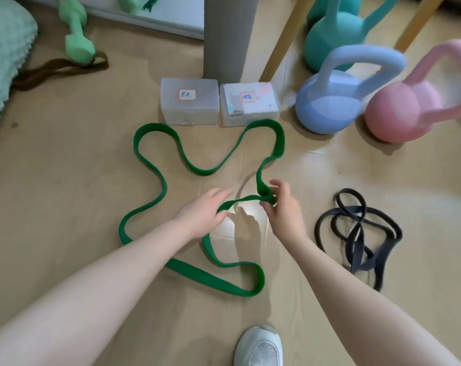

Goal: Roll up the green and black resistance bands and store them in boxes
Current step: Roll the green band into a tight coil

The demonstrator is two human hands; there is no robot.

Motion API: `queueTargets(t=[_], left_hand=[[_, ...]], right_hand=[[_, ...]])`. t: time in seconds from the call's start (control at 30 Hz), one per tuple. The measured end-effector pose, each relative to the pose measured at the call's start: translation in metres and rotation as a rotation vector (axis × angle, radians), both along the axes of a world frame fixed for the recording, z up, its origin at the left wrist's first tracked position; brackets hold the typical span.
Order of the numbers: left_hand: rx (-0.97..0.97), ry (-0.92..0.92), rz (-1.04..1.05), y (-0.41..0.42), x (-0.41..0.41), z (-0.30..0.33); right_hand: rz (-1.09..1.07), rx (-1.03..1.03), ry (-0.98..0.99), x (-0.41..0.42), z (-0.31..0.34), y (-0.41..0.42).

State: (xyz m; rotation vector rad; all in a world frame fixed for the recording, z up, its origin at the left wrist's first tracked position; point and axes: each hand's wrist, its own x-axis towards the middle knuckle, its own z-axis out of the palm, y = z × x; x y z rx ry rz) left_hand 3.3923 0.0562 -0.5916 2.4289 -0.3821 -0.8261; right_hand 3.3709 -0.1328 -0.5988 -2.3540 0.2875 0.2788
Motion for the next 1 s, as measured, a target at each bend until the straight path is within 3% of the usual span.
queueTargets(t=[0.2,0.4,0.63,0.8,1.0], left_hand=[[-0.085,-0.071,-0.001,-0.007,-0.015,0.136],[-0.213,0.074,0.046,0.004,-0.045,0.304],[-0.499,-0.039,0.334,0.020,-0.069,0.490],[-0.498,-0.292,0.505,0.031,-0.074,0.560],[-0.489,-0.352,0.471,0.045,-0.091,0.614]], right_hand=[[-0.007,0.113,0.001,-0.014,0.161,0.019],[0.056,0.216,0.113,-0.030,0.358,0.021],[-0.024,0.521,0.116,-0.025,0.564,0.052],[0.057,0.729,0.098,-0.031,0.645,0.081],[0.204,0.805,0.142,-0.039,0.690,0.079]])
